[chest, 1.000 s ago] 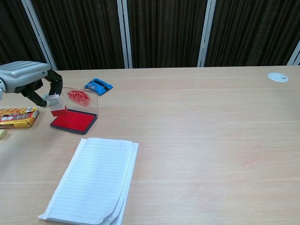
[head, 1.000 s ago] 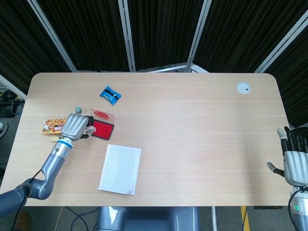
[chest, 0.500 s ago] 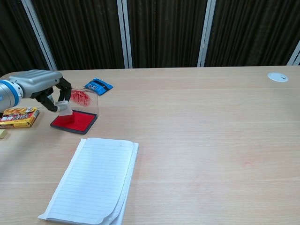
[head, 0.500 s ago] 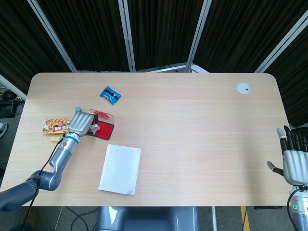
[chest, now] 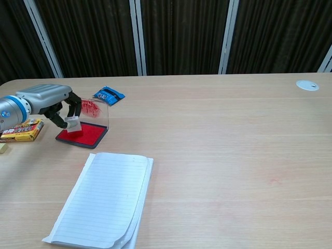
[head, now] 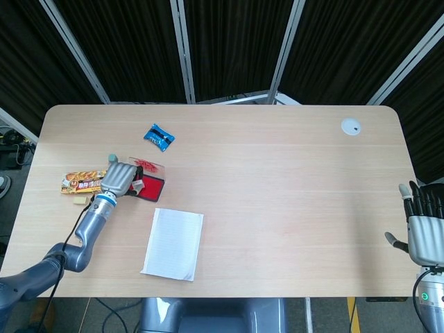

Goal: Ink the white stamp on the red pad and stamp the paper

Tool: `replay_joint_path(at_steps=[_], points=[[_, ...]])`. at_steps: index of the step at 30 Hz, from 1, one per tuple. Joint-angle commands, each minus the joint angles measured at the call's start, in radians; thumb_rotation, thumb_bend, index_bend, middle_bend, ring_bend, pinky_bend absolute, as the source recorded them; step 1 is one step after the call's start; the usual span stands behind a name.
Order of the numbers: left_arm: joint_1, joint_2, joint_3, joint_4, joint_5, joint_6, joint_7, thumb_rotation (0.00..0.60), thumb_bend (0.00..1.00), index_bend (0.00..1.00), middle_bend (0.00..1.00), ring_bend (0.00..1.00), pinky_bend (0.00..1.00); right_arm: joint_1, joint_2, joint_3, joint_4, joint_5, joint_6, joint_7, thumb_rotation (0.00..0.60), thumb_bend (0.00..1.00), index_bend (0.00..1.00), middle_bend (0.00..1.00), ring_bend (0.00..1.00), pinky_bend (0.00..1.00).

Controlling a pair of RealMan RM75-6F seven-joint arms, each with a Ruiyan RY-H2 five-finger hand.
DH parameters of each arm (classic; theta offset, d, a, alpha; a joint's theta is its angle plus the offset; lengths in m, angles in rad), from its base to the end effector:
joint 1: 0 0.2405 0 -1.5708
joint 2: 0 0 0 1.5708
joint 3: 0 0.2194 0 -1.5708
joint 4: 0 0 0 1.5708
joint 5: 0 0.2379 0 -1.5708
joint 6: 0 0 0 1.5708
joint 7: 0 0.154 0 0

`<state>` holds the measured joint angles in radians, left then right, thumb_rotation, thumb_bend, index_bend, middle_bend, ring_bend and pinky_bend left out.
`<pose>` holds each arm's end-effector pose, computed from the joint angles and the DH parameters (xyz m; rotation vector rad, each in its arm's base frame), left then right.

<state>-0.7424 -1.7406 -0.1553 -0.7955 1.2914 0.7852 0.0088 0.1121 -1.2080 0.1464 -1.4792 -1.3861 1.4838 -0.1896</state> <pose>-0.2317 0.4005 -0.0460 -1.7950 -0.9012 -0.6993 -0.3092 -0.2213 0.1280 1.2964 -0.7090 0.7510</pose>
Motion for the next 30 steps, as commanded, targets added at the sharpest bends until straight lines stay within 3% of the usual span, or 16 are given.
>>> replay_joint_path(at_steps=[1,10,16,25,30], points=[[-0.002,-0.013,0.005,0.021,0.002,-0.006,-0.010,0.600,0.39,0.57,0.57,0.89,0.94,0.000,0.000,0.001,0.001,0.001,0.000,0.001,0.600,0.00,0.00,0.00,0.00,0.00],[-0.001,-0.033,0.017,0.056,0.009,-0.013,-0.026,0.600,0.39,0.57,0.57,0.89,0.94,0.000,0.001,0.001,0.005,0.005,-0.001,0.004,0.600,0.00,0.00,0.00,0.00,0.00],[0.004,-0.004,0.009,0.018,0.021,0.030,-0.040,0.600,0.39,0.57,0.57,0.89,0.94,0.000,0.001,0.001,0.004,0.007,-0.001,0.006,0.600,0.00,0.00,0.00,0.00,0.00],[0.015,0.109,0.000,-0.169,0.049,0.092,-0.066,0.600,0.39,0.59,0.58,0.89,0.94,0.000,0.002,0.002,0.003,0.010,-0.003,0.007,0.600,0.00,0.00,0.00,0.00,0.00],[0.017,0.188,0.016,-0.331,0.079,0.103,-0.060,0.600,0.39,0.60,0.59,0.89,0.94,0.001,0.001,0.002,0.005,0.014,-0.007,0.005,0.600,0.00,0.00,0.00,0.00,0.00]])
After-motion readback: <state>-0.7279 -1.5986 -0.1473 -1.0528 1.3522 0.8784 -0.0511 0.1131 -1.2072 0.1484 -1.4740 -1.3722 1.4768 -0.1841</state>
